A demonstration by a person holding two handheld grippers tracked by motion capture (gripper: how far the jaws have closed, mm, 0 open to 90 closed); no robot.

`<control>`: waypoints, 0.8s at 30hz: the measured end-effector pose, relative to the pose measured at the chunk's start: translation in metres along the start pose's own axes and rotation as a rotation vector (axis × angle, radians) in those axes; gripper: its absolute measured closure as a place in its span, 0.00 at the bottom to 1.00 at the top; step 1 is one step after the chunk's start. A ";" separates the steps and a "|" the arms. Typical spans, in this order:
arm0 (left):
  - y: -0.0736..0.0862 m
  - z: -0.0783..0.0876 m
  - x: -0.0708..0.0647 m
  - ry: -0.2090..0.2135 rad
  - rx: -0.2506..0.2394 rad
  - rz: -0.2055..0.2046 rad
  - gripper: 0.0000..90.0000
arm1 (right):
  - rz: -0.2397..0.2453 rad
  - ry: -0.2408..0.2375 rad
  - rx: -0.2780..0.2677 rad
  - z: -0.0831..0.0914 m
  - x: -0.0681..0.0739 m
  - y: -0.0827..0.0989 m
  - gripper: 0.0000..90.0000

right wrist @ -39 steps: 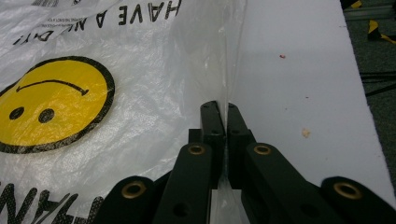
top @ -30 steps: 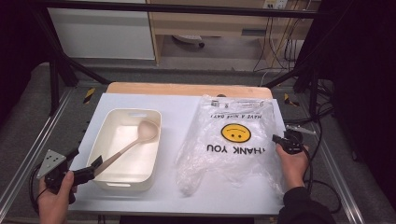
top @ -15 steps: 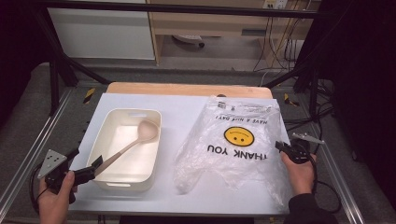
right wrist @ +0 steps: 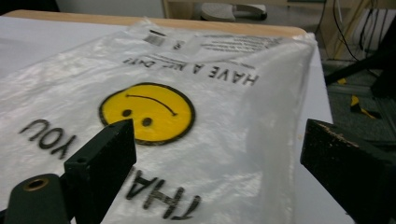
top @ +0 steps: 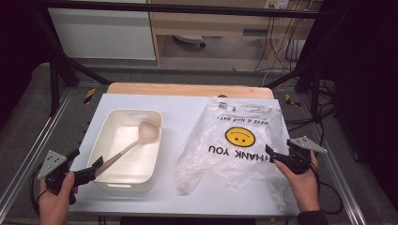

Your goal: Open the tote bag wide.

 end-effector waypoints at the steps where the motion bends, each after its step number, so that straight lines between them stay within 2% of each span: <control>1: 0.000 0.000 0.000 0.000 0.000 0.000 0.05 | 0.006 -0.013 0.000 0.001 0.006 -0.001 0.10; 2: 0.000 0.000 0.000 0.002 0.001 0.000 0.05 | 0.006 -0.013 0.000 0.001 0.006 -0.001 0.10; 4: 0.000 0.000 0.000 0.000 0.001 0.001 0.06 | 0.025 -0.031 0.002 0.002 0.017 -0.002 0.08; 5: 0.000 0.000 0.000 0.000 0.000 0.002 0.05 | 0.041 -0.054 0.011 0.004 0.031 -0.001 0.08; 6: 0.000 0.000 0.000 0.001 0.000 0.001 0.05 | 0.041 -0.054 0.011 0.004 0.031 -0.001 0.08; 7: 0.000 0.000 0.000 0.001 0.000 0.001 0.05 | 0.069 -0.076 0.017 0.004 0.044 0.001 0.08; 8: 0.000 0.000 0.000 0.001 0.001 0.001 0.05 | 0.069 -0.076 0.017 0.004 0.044 0.001 0.08; 9: 0.000 0.000 0.000 0.002 0.001 0.001 0.05 | 0.092 -0.093 0.028 0.003 0.058 0.003 0.08; 10: 0.000 0.000 0.000 0.002 0.001 0.002 0.05 | 0.102 -0.105 0.036 0.003 0.065 0.005 0.08; 11: 0.000 0.000 0.000 0.002 0.001 0.000 0.05 | 0.102 -0.105 0.036 0.003 0.065 0.005 0.08; 13: 0.000 0.000 0.000 0.006 0.002 -0.001 0.06 | 0.121 -0.131 0.054 0.001 0.080 0.010 0.08; 14: 0.000 0.000 0.000 0.007 0.001 -0.001 0.05 | 0.141 -0.163 0.072 -0.002 0.095 0.015 0.08; 15: 0.000 0.000 -0.001 0.008 0.000 -0.001 0.05 | 0.154 -0.179 0.081 -0.003 0.102 0.018 0.08; 16: 0.000 0.000 -0.001 0.009 0.000 -0.001 0.05 | 0.154 -0.179 0.081 -0.003 0.102 0.018 0.08; 19: 0.000 0.000 -0.001 0.010 0.000 -0.001 0.05 | 0.192 -0.225 0.112 -0.007 0.124 0.026 0.08; 24: 0.000 0.000 -0.001 0.010 0.000 -0.002 0.05 | 0.227 -0.288 0.166 -0.016 0.152 0.038 0.08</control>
Point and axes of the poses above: each handheld gripper's, and its own axes: z roughly backward along the jaws, y roughly out of its underside, x roughly to its left, the point moved 7 cm from there along -z, roughly forward along the jaws, and after that the axes turned 7 degrees about -z, right-handed, at the moved point
